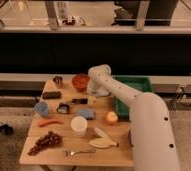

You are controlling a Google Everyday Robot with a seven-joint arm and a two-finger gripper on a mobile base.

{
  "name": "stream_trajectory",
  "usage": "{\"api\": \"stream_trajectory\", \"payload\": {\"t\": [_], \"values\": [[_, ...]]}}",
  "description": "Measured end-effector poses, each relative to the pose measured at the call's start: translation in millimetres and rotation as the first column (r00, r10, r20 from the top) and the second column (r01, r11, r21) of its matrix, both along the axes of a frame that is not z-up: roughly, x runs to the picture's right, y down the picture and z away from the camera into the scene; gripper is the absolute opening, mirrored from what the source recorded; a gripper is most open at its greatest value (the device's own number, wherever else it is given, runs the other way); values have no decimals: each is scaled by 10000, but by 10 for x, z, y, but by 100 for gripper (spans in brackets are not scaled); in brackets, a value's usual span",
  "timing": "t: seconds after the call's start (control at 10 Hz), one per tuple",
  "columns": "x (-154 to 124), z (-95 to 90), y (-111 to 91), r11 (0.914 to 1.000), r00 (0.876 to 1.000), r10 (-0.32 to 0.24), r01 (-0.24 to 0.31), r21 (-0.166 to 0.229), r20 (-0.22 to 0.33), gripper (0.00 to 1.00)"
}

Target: Place brush in paper cup

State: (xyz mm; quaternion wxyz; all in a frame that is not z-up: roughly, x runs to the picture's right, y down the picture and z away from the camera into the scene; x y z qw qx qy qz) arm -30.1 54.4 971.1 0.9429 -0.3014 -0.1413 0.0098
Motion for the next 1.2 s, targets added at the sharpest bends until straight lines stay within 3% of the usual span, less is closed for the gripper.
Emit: {"api": "stream_trajectory", "payload": {"t": [0.3, 0.6, 0.9, 1.2], "values": [[-22, 5, 18, 10000, 10000, 23, -23, -12, 94, 39], [-5, 7, 28, 9999, 9998, 97, -98, 71, 152, 31], [19, -29, 0, 9996, 9997, 131, -137, 254, 226, 10], [-38, -208, -191, 9977, 9996, -280, 281, 615, -30, 0]]}}
